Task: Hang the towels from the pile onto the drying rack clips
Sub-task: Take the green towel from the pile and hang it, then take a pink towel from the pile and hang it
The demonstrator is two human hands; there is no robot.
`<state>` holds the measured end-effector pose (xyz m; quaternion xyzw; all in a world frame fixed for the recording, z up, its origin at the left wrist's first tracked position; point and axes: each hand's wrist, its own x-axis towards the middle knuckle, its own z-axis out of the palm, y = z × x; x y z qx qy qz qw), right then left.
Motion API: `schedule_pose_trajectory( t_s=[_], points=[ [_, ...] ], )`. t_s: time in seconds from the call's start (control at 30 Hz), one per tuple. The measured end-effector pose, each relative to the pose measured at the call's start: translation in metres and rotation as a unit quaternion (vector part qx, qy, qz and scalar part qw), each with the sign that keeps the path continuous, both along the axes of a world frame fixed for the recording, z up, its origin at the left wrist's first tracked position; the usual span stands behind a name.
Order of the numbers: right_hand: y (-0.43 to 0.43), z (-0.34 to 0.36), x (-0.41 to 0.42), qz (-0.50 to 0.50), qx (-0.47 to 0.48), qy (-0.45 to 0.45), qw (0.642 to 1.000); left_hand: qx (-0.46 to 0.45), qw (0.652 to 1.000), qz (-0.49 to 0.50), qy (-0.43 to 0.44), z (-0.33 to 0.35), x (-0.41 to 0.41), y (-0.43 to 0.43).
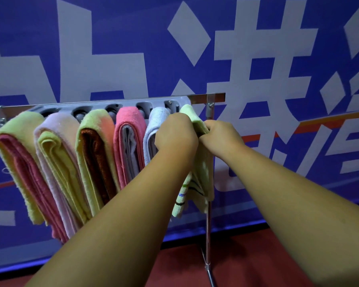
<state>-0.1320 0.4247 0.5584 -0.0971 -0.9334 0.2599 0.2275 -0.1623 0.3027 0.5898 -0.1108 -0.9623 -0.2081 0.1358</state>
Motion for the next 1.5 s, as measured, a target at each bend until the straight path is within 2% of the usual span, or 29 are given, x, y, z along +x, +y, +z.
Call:
schedule_pose_trajectory(
  t_s=[0.07, 0.13, 0.2, 0.47, 0.63, 0.87, 1.0, 1.1, 1.2, 1.4, 1.5],
  points=[
    [-0.001, -0.012, 0.005, 0.018, -0.033, -0.012, 0.999, 0.052, 0.998, -0.01, -0.044, -0.01, 0.004, -0.001],
    [0.0, -0.027, 0.008, 0.032, -0.075, -0.034, 0.996, 0.117, 0.993, -0.029, -0.005, -0.035, 0.007, -0.002],
    [0.001, -0.042, 0.009, 0.036, -0.087, -0.056, 0.994, 0.161, 0.986, -0.036, -0.01, -0.062, 0.014, -0.005],
    [0.013, -0.093, 0.007, 0.022, -0.12, -0.124, 0.985, 0.228, 0.961, -0.062, -0.142, -0.131, 0.005, 0.003],
    [0.022, -0.117, 0.008, 0.043, -0.127, -0.162, 0.978, 0.212, 0.959, -0.053, -0.182, -0.171, -0.01, 0.008],
    [0.014, -0.173, 0.012, 0.05, -0.102, -0.246, 0.963, 0.088, 0.97, -0.08, -0.213, -0.235, -0.014, -0.01],
    [0.003, -0.214, 0.022, 0.056, -0.057, -0.33, 0.94, 0.023, 0.962, -0.085, -0.257, -0.269, -0.006, -0.032],
    [-0.011, -0.248, 0.029, 0.051, -0.097, -0.378, 0.919, -0.018, 0.946, -0.114, -0.304, -0.293, 0.002, -0.052],
    [-0.028, -0.286, 0.036, 0.039, -0.168, -0.4, 0.9, -0.02, 0.923, -0.136, -0.358, -0.327, 0.011, -0.071],
    [-0.073, -0.371, 0.053, 0.027, -0.258, -0.45, 0.855, 0.011, 0.856, -0.117, -0.503, -0.417, 0.028, -0.111],
    [-0.093, -0.416, 0.063, 0.013, -0.313, -0.479, 0.82, 0.011, 0.843, -0.082, -0.532, -0.459, 0.037, -0.127]
  ],
)
